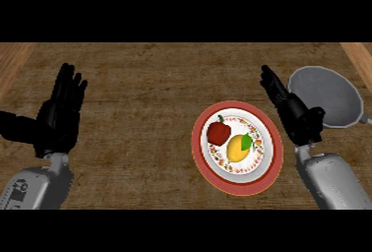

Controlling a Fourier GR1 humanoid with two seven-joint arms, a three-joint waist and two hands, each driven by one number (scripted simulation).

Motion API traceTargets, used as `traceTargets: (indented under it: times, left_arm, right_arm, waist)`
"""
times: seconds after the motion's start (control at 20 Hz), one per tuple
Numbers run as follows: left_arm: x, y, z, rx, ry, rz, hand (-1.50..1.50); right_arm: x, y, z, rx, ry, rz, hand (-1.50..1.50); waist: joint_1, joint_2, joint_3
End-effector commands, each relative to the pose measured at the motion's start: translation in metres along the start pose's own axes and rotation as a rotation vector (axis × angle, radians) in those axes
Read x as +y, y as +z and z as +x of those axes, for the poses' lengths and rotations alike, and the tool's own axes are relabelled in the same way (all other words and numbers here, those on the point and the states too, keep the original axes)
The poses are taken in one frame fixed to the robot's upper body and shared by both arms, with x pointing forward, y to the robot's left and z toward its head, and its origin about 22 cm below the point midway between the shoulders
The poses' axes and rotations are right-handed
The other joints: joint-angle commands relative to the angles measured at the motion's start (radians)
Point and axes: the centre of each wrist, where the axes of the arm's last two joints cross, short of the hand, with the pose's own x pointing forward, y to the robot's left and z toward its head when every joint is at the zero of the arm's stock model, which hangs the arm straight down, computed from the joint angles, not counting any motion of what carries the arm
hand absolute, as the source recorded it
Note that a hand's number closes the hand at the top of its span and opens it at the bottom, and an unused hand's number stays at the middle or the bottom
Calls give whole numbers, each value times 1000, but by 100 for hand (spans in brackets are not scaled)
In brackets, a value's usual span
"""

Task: Pick the lemon from the plate and place it in the pan

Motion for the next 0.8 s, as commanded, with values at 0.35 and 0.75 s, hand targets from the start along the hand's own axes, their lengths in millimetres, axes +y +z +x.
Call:
traceTargets:
  times: [0.35,0.75]
  left_arm:
    - [27,3,-24,20,-219,-47,0]
    - [40,-2,-23,43,-216,-44,0]
  right_arm:
    - [-9,66,-84,59,171,-194,150]
    - [-39,140,-31,-105,454,-393,-150]
  waist:
    - [-22,-4,-10]
    - [-46,-13,-13]
